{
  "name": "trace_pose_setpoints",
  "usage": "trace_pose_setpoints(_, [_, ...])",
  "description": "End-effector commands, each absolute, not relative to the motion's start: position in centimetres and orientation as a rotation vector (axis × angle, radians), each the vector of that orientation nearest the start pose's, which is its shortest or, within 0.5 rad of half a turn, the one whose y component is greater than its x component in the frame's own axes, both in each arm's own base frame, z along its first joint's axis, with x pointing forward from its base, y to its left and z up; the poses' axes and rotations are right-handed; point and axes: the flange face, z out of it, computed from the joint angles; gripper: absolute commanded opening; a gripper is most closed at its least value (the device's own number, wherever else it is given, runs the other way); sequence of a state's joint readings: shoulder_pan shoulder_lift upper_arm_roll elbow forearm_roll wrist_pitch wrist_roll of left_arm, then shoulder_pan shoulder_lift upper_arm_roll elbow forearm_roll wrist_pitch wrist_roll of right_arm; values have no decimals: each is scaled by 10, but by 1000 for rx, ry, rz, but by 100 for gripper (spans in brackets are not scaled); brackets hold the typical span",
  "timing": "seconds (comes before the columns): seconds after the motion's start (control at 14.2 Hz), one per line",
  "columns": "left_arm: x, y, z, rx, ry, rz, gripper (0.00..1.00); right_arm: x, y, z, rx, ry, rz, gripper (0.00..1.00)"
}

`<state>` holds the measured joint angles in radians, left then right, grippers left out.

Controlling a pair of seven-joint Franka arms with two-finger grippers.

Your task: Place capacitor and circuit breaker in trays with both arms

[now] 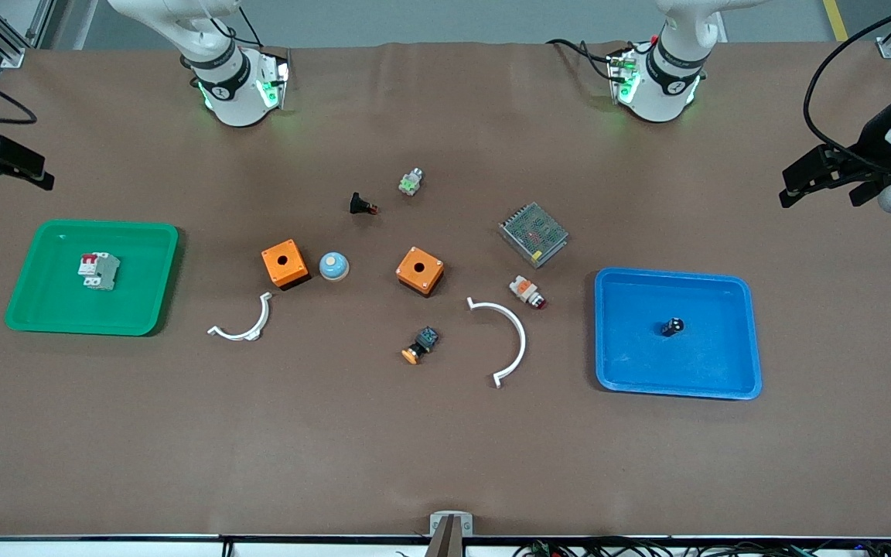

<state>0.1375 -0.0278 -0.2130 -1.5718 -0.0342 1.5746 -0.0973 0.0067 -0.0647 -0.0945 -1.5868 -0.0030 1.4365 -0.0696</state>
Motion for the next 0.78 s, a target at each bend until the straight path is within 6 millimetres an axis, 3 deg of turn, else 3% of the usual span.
trace_pose_setpoints(0.0, [545, -48, 645, -3176, -23, -36, 100, 511, -44, 640, -3113, 36, 115, 100])
trace_pose_setpoints(0.71, [545, -48, 645, -3177, -22, -36, 100, 511, -44, 643, -3073, 33, 73, 100])
